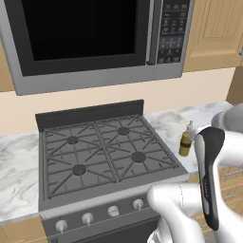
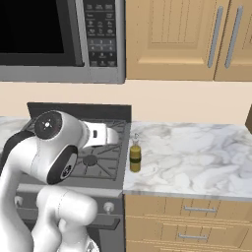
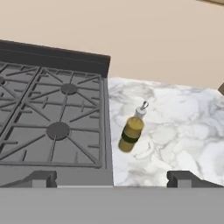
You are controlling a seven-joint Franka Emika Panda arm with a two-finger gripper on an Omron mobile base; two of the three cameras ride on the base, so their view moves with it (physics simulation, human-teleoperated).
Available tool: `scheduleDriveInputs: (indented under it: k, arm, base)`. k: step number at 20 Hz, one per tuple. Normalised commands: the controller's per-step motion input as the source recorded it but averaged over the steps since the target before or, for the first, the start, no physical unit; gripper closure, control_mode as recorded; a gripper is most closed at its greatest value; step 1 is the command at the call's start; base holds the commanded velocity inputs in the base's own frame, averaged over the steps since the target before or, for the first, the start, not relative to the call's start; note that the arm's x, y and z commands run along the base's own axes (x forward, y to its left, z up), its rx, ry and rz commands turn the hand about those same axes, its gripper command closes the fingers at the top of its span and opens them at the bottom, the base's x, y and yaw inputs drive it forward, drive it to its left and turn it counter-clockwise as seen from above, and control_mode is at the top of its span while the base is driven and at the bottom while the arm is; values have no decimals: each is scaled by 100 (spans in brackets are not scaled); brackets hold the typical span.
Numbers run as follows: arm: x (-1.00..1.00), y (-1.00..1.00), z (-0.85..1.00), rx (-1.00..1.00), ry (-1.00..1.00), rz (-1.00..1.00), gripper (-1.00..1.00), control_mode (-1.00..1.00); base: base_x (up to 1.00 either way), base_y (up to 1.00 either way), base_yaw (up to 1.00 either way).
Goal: Take 2 condiments from the cabinet and move them on the counter near the stove.Make sure the condiments are lined up with each other, next to each other.
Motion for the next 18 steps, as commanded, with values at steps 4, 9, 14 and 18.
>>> scheduleDriveInputs:
  k: [4,9,14,18]
  arm:
    - [0,25,8,8,0,-9,-100,-100]
    - [0,34,0,7,0,-2,-100,-100]
    - [0,24,0,9,-4,0,-100,-100]
    - [0,19,0,12,-10,0,-100,-100]
  base:
    - [0,0,0]
    - [0,0,0]
    - [0,0,0]
    - [0,0,0]
